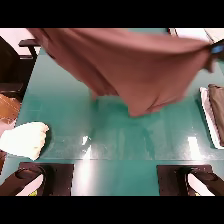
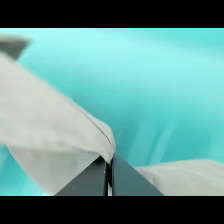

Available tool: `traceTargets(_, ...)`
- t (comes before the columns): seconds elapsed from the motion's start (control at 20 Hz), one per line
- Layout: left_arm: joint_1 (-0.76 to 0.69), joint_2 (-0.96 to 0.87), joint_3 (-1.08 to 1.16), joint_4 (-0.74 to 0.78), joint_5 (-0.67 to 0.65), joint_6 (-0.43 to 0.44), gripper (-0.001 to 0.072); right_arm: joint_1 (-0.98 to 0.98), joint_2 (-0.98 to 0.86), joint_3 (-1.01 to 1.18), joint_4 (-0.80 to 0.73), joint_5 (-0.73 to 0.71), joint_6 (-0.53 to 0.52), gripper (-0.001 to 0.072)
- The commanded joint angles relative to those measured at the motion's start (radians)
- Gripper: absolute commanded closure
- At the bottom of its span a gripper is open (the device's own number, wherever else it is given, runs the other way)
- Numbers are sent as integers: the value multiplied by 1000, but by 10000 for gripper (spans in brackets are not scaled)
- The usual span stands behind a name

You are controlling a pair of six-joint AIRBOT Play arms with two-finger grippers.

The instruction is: Fold the shirts.

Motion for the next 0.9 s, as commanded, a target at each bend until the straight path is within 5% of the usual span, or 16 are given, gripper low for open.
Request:
traceTargets(0.0, 1, 59, 175, 3, -15, -33, 684, -101, 84, 163, -11, 34, 1, 695)
traceTargets(0.25, 1, 58, 222, -5, -15, -39, 684, -202, -10, 428, -10, 144, 1, 695)
traceTargets(0.45, 1, 1, 104, 127, -96, -70, 684, -151, -159, 552, -5, 170, 2, 695)
traceTargets(0.6, 1, -95, -92, 214, -161, -119, 684, -59, -270, 491, -13, 153, 2, 695)
traceTargets(0.85, 7, -321, -412, 211, -42, -131, 683, 24, -506, 255, -13, 111, 2, 695)
